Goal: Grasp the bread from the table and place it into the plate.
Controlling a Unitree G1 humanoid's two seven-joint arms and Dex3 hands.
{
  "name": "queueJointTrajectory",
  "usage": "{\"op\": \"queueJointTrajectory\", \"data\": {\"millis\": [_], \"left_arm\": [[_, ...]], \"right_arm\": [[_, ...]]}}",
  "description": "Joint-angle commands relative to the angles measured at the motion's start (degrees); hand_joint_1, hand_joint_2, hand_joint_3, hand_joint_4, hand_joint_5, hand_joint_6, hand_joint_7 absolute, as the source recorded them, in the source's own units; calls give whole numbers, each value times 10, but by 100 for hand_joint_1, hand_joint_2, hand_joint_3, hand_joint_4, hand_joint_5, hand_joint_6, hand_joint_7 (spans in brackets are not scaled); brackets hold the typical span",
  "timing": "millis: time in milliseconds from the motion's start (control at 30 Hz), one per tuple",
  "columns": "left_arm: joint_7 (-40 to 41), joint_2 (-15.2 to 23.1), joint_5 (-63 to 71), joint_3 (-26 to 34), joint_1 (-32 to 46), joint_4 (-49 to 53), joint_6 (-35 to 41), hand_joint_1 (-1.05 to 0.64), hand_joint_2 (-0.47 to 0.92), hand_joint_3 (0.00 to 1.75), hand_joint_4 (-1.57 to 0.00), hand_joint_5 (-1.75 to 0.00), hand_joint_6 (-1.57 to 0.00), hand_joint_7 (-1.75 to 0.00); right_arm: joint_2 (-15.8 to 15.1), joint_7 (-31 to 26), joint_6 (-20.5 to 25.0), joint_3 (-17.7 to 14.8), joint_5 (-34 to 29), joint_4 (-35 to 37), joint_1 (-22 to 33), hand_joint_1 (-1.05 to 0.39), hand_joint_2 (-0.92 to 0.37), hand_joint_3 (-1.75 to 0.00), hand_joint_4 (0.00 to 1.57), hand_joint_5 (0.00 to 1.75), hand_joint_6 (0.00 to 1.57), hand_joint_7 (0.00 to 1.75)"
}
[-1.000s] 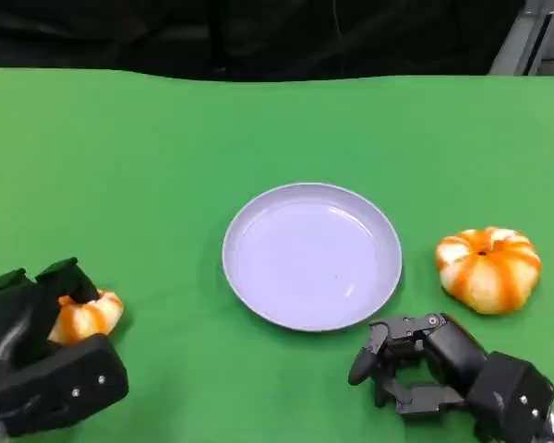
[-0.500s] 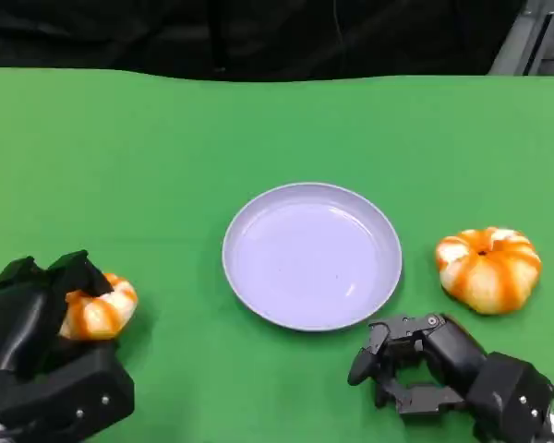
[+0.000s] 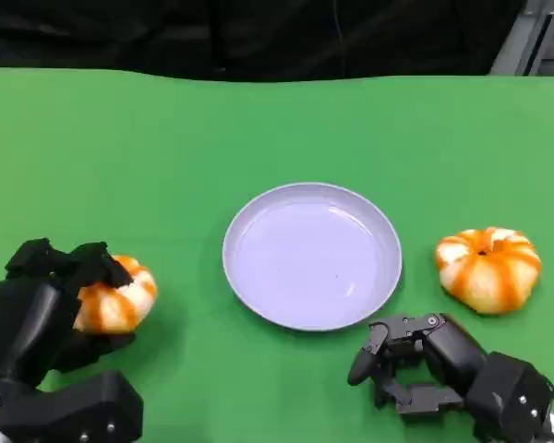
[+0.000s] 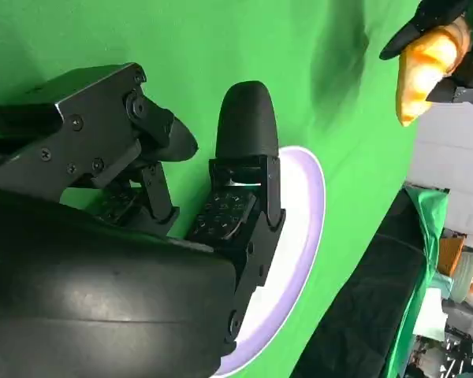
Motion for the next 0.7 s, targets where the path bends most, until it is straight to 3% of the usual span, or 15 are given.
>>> {"op": "queueJointTrajectory", "data": {"millis": [33, 233, 533, 700], "left_arm": [[11, 7, 11, 8, 11, -47, -9, -5, 82, 0, -57, -170, -66, -135], [-3, 2, 18, 4, 7, -76, -5, -4, 82, 0, -54, -173, -63, -138], [-18, -7, 28, -5, -11, -93, -11, -1, 81, 0, -58, -167, -69, -128], [-25, -8, 34, -12, -26, -93, -16, -2, 82, 0, -55, -171, -66, -134]], "right_arm": [[-4, 1, 0, -3, 5, 1, -2, 21, -63, -96, 99, 128, 99, 94], [-3, -2, 3, -2, 2, 3, -4, 19, -62, -96, 99, 129, 99, 94], [-1, -3, 5, -2, 3, 4, -6, 20, -62, -97, 98, 130, 99, 94], [2, -5, 5, -2, 3, 4, -7, 21, -62, -97, 98, 130, 100, 94]]}}
